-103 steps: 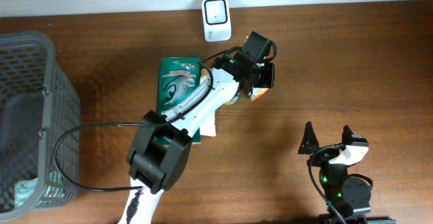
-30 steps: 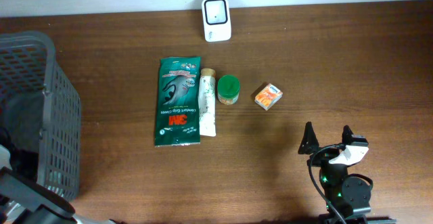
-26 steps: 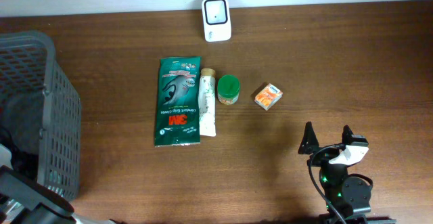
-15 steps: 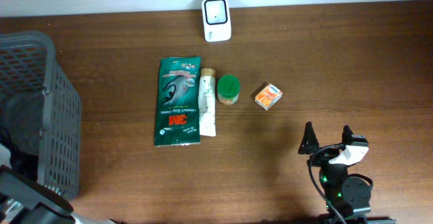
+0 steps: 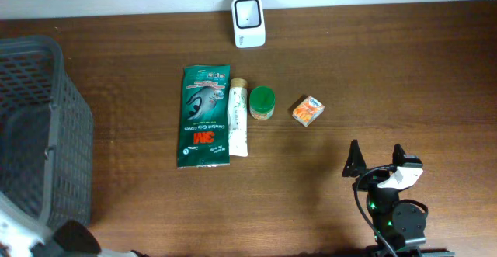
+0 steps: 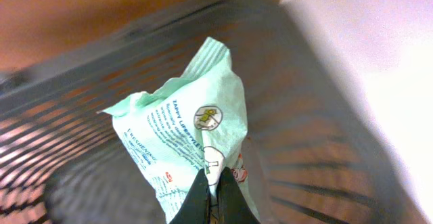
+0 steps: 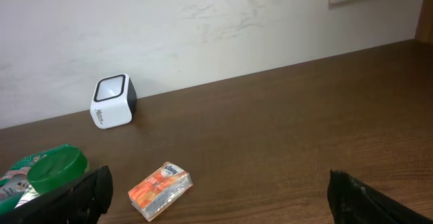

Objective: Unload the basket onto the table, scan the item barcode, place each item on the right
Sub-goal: 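Grasp the light green bag and lay it right of the jar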

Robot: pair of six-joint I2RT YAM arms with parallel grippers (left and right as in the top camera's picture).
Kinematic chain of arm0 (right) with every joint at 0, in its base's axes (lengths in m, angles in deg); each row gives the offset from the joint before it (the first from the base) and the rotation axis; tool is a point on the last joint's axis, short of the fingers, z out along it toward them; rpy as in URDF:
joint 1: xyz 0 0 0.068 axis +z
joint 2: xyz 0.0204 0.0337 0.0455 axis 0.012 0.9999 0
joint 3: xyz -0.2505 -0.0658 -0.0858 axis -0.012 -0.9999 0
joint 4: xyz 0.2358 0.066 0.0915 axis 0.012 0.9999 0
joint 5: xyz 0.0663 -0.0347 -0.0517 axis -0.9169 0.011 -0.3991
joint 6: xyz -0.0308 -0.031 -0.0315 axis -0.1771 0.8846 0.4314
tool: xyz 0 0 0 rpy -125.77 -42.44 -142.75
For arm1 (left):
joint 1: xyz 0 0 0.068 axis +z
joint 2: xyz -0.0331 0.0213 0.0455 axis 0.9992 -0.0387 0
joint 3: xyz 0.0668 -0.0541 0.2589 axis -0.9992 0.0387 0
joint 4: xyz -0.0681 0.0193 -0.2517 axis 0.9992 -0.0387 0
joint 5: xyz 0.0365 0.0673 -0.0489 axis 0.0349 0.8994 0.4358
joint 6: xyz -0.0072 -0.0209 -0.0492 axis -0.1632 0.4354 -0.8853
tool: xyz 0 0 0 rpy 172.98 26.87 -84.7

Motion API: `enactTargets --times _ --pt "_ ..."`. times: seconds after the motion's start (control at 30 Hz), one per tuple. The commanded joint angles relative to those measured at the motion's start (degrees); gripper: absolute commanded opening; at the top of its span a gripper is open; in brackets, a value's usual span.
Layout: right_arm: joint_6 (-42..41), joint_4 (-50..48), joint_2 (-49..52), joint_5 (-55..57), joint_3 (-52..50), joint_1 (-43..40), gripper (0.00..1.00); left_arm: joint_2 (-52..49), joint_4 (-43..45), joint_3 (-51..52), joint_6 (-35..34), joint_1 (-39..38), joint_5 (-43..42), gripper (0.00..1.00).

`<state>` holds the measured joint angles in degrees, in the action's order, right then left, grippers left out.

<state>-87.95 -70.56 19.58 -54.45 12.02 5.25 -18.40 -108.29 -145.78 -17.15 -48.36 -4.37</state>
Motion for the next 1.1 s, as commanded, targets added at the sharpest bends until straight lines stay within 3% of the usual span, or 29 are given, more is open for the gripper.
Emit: enactTargets --times 0.0,0.13,0.4,0.8,1.07 --pt "0.4 0.5 -0.4 -0.2 -0.3 0.3 0.98 4.5 0.0 -6.7 4.3 -13.4 -3.6 0.0" --pt "0.4 0.5 -0.4 -0.2 -0.3 0.3 0.98 4.2 -1.4 -6.1 6.1 -31.4 -0.6 0.0" --pt "0.4 0.5 -0.4 -0.2 -0.3 0.3 0.98 -4.3 -1.8 1.2 6.3 -51.7 -0.4 0.0" --pt "0.4 0.5 -0.4 -0.2 -0.3 0.3 0.98 -22.8 4.8 3.5 2.9 -74.5 -0.7 0.0" --pt "0.4 0.5 -0.4 -0.2 -0.3 0.3 0.98 -29.3 6.5 3.5 10.8 -84.7 -0.6 0.0"
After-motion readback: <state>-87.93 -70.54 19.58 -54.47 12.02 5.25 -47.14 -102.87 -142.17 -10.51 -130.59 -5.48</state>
